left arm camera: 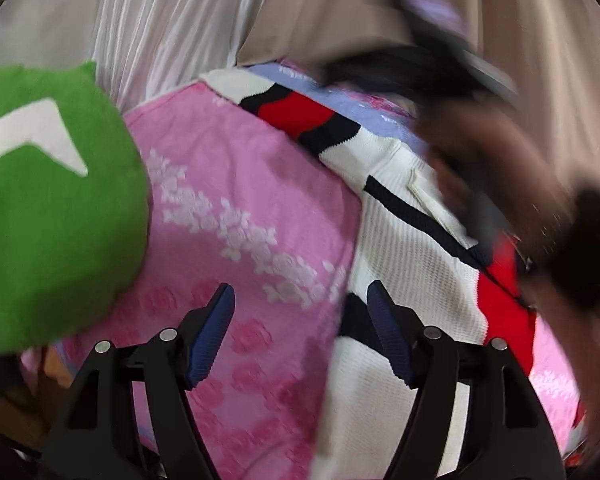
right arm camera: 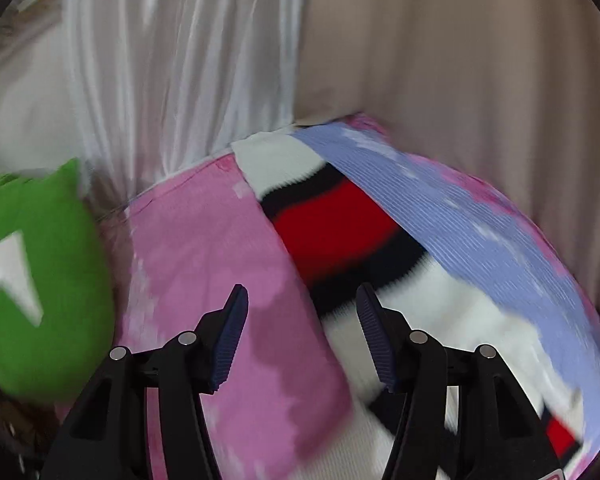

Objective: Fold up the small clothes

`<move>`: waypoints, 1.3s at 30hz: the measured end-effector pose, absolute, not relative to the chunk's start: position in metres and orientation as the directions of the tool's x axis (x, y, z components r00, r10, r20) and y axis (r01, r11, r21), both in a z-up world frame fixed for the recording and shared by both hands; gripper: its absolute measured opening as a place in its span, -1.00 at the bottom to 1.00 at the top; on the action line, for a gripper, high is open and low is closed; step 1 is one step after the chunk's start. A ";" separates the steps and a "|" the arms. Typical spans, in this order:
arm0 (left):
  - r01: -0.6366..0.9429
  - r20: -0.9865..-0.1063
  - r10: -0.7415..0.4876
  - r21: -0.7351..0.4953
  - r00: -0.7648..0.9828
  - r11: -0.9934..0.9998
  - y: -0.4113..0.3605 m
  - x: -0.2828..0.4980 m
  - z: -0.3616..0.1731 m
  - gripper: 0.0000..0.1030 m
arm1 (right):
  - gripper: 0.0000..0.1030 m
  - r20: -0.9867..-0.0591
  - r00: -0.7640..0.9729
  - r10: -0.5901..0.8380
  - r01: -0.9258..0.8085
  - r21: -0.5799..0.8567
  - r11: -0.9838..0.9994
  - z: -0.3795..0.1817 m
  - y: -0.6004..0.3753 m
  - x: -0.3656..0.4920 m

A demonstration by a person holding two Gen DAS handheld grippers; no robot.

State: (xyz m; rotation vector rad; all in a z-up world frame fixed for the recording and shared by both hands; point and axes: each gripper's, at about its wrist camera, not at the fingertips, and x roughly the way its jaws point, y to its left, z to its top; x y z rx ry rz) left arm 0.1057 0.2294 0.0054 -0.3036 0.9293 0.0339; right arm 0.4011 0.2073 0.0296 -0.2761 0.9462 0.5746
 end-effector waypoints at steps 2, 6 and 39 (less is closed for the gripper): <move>-0.155 -0.795 -0.096 -0.233 0.600 0.960 0.238 0.109 0.000 0.35 | 0.09 -0.862 0.405 0.304 -0.593 0.006 0.805 0.007 0.264 0.446; -0.173 -0.804 -0.105 -0.251 0.585 0.952 0.261 0.118 -0.015 0.36 | 0.08 -0.897 0.387 0.213 -0.613 -0.078 0.787 -0.036 0.339 0.492; -0.398 -0.704 -0.317 -0.651 0.636 0.646 0.307 0.354 -0.052 -0.82 | -0.73 -0.759 0.455 0.466 -0.335 0.339 0.879 -0.051 0.081 0.350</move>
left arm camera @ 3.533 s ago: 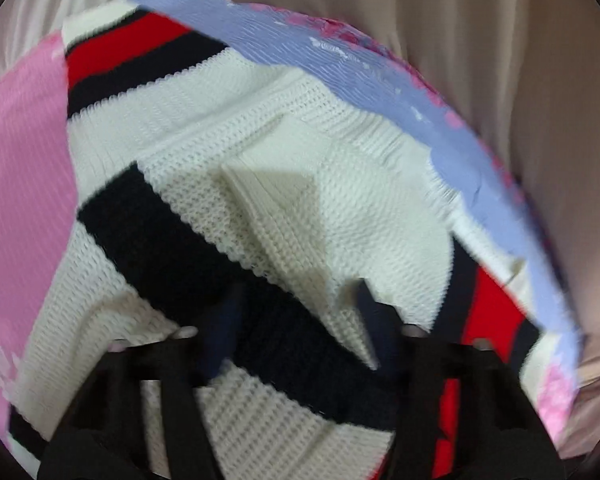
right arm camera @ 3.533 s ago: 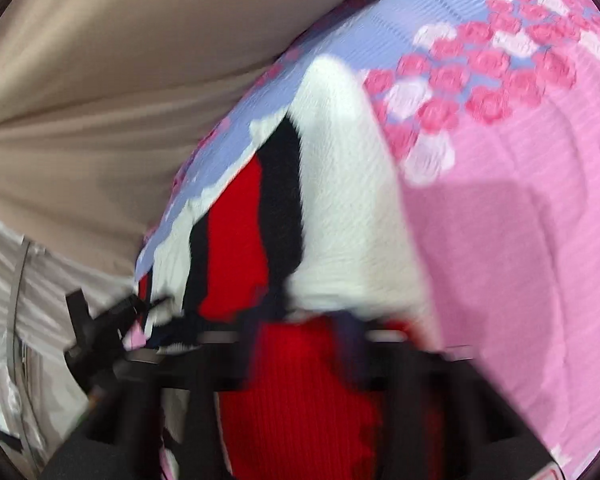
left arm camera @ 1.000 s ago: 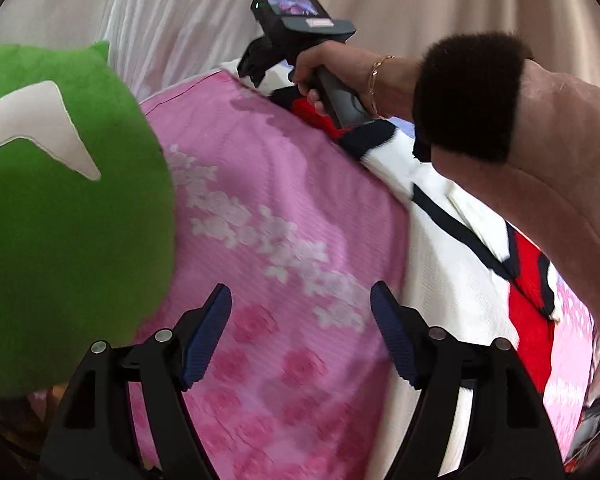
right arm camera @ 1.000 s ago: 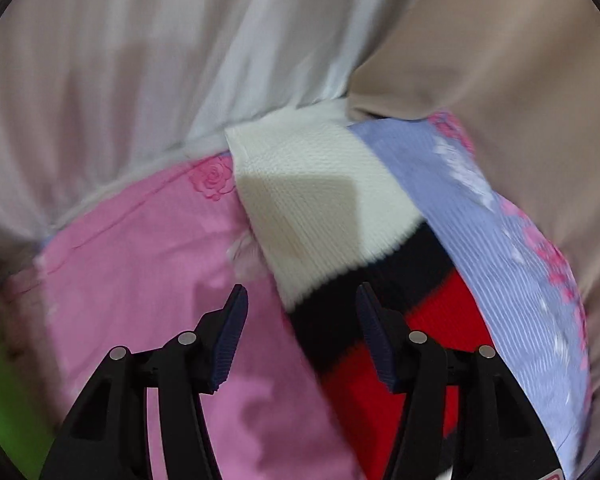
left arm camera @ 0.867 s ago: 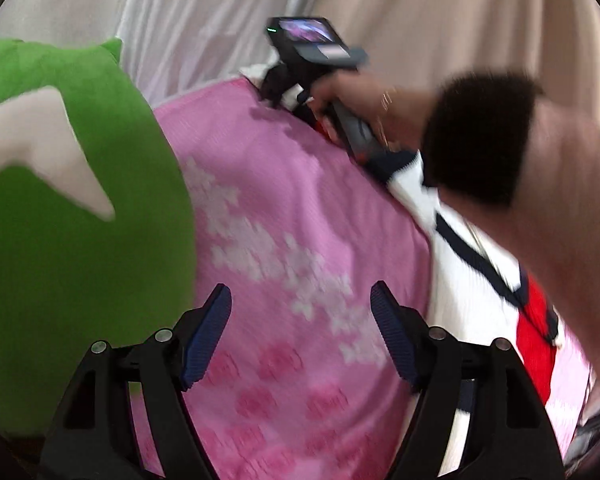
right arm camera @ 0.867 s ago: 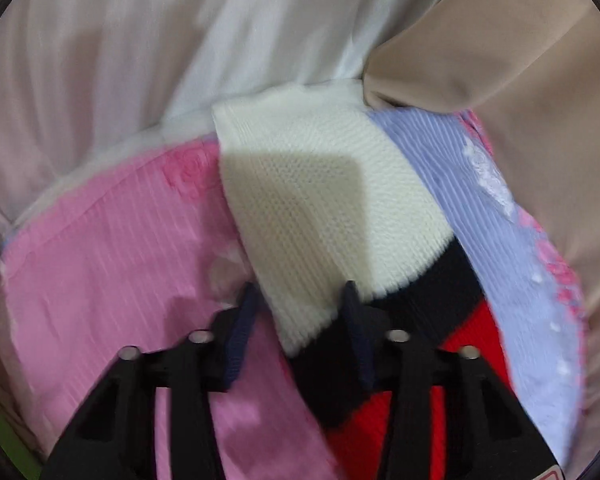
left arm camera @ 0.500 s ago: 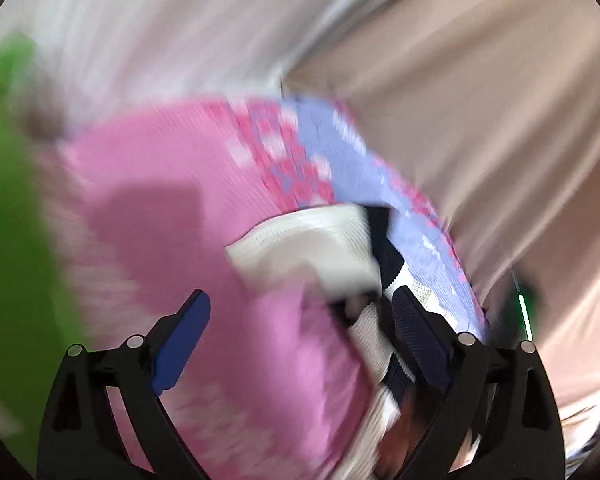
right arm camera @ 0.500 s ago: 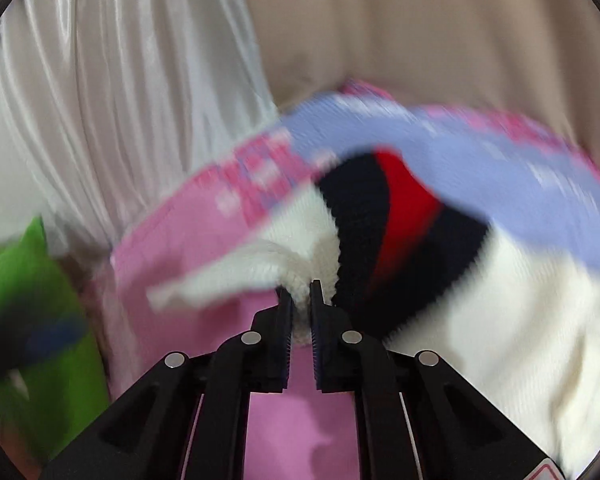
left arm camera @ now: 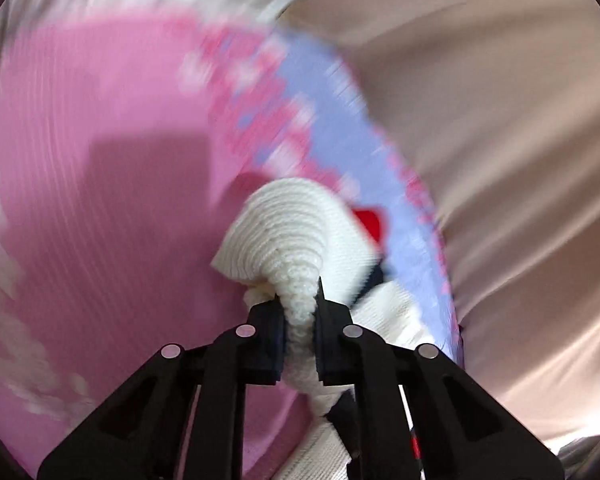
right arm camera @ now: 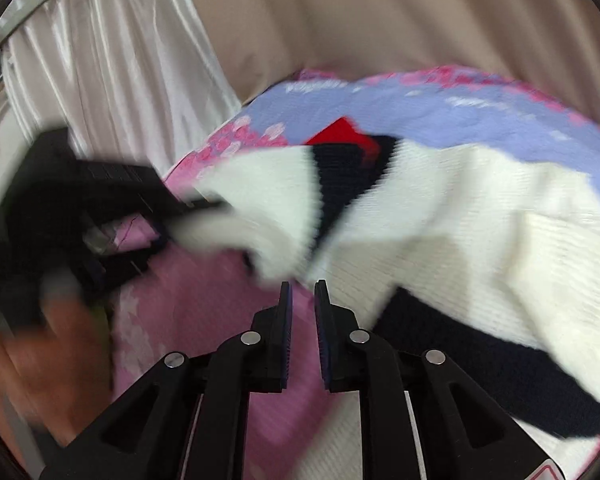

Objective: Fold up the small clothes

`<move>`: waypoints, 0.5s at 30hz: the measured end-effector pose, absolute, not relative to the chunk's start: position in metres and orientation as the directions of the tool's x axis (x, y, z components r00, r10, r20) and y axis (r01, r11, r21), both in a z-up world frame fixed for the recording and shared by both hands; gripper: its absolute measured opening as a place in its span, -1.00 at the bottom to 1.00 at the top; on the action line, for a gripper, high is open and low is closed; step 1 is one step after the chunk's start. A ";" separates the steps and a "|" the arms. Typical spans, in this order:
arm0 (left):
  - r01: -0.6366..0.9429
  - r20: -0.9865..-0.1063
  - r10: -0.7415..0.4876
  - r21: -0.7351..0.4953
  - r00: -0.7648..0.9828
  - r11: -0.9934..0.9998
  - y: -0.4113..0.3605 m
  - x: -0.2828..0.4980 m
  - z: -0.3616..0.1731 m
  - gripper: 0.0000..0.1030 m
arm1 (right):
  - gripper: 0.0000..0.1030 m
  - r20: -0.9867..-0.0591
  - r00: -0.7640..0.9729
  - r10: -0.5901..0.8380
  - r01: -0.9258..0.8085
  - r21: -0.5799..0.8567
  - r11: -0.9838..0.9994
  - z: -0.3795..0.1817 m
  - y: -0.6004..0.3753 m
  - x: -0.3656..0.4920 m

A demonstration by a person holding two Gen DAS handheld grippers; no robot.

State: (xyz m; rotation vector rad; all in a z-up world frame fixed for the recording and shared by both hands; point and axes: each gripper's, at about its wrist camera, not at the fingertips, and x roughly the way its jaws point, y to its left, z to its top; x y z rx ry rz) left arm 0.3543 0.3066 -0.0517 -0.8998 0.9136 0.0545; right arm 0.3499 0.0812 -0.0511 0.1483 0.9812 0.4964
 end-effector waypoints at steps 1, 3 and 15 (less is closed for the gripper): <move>-0.366 -0.681 -0.305 -0.654 0.666 0.662 0.304 0.353 -0.030 -0.82 | -0.71 -0.756 0.471 0.455 -0.328 0.329 0.886 -0.046 0.069 0.342; -0.223 -0.592 -0.307 -0.655 0.745 0.722 0.282 0.348 0.044 -0.82 | -0.50 -0.744 0.510 0.431 -0.287 0.325 0.901 -0.034 0.035 0.319; 0.190 -0.683 -0.528 -0.509 0.505 0.840 -0.008 0.308 0.038 0.54 | -0.16 -0.819 0.551 0.162 0.205 0.320 0.925 -0.043 -0.197 0.206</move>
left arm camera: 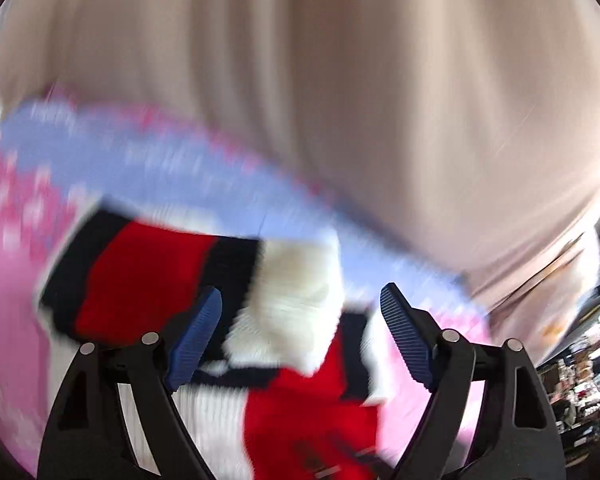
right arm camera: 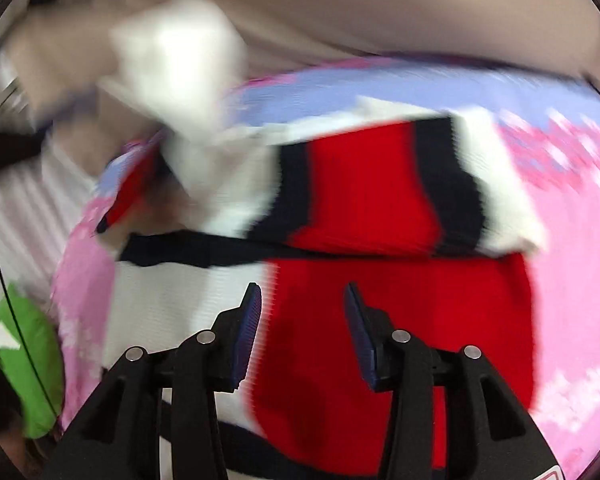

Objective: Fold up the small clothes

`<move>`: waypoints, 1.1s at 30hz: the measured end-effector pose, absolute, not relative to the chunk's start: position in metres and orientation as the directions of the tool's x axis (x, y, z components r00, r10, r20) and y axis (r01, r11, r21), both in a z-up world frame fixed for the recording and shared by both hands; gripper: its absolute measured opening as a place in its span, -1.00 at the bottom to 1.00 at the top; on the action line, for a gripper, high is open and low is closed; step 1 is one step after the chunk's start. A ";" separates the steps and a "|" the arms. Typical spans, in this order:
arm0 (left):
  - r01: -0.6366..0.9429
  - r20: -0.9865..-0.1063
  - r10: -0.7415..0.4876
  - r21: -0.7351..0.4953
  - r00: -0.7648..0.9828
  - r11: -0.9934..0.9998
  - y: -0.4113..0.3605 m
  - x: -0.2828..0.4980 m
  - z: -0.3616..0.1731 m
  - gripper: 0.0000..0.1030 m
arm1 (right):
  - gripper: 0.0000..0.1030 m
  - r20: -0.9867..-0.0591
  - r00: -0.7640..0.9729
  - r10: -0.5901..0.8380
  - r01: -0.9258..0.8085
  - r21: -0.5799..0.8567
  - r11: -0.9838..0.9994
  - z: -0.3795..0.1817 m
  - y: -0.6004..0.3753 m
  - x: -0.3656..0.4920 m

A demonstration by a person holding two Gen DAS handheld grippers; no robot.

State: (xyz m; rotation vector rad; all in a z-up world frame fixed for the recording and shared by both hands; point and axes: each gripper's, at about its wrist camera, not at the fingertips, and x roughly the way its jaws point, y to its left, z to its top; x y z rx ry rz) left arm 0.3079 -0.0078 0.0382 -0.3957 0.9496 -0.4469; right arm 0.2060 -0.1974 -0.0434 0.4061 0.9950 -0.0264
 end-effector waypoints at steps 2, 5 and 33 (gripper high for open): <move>0.104 -0.715 -0.495 -0.517 0.493 0.850 0.009 0.294 0.003 0.55 | -0.12 -0.814 0.560 0.153 0.227 0.329 0.917 -0.042 -0.217 0.198; -0.088 -0.766 -0.421 -0.523 0.486 0.848 0.063 0.280 -0.035 0.55 | 0.13 -0.806 0.570 0.159 0.227 0.340 0.913 -0.042 -0.230 0.207; -0.396 -0.791 -0.337 -0.565 0.510 0.724 0.108 0.302 -0.110 -0.87 | -0.83 -0.831 0.525 0.182 0.377 0.419 0.826 -0.096 -0.312 0.280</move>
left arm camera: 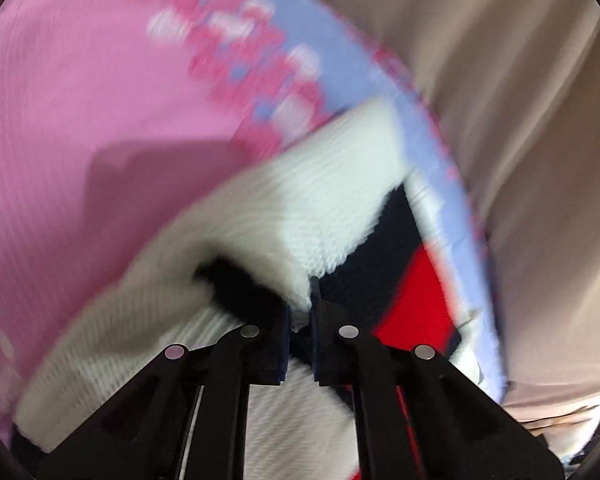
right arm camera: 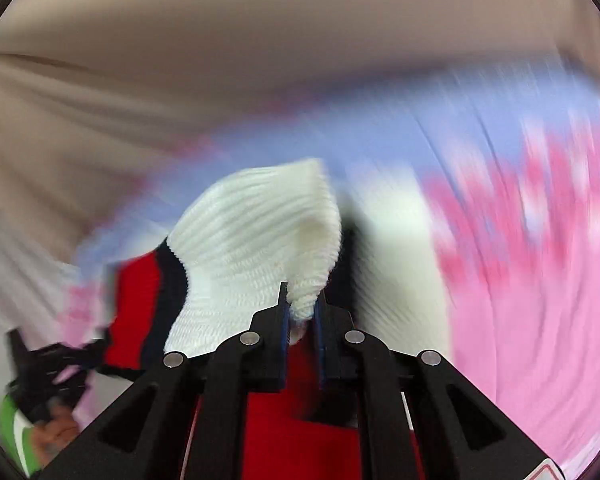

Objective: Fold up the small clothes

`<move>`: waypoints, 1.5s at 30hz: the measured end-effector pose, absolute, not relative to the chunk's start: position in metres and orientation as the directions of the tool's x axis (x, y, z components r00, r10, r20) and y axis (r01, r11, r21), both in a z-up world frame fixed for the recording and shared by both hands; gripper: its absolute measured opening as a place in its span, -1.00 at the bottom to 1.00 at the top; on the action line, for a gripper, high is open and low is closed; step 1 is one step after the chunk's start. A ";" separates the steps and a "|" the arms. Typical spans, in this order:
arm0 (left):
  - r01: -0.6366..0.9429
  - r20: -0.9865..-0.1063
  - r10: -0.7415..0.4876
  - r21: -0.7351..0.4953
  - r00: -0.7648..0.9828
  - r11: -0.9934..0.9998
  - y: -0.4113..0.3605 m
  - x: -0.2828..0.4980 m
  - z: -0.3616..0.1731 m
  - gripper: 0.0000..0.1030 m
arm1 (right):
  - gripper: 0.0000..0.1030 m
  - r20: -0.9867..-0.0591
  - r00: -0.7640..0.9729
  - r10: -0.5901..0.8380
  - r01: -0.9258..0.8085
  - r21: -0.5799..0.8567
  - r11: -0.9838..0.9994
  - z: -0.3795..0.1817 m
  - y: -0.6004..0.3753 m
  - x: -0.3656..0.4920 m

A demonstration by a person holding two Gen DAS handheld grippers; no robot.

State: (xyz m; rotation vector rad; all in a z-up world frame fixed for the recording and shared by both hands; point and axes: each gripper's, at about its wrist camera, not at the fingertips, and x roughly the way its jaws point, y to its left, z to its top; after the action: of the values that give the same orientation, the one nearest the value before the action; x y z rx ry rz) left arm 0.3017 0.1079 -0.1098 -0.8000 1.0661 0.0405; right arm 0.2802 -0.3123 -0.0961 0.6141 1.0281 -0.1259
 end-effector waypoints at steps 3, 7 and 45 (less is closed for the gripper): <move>-0.380 -0.796 -0.299 -0.534 0.526 0.755 0.107 0.297 -0.101 -0.86 | -0.83 -0.788 0.577 0.212 0.373 0.486 0.790 -0.089 -0.315 0.270; -0.395 -0.799 -0.256 -0.513 0.545 0.762 0.118 0.301 -0.093 -0.85 | -0.82 -0.730 0.649 0.214 0.306 0.508 0.805 -0.063 -0.310 0.264; -0.242 -0.837 -0.323 -0.458 0.441 0.855 0.126 0.300 -0.097 -0.71 | -0.83 -0.798 0.514 0.314 -0.086 0.317 0.945 -0.041 -0.105 0.445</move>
State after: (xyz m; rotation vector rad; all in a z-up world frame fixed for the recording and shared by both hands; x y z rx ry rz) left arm 0.3004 0.1260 -0.0968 -0.5735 1.1300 -0.0536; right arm 0.4453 -0.1050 -0.0414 0.2505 1.0049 0.2434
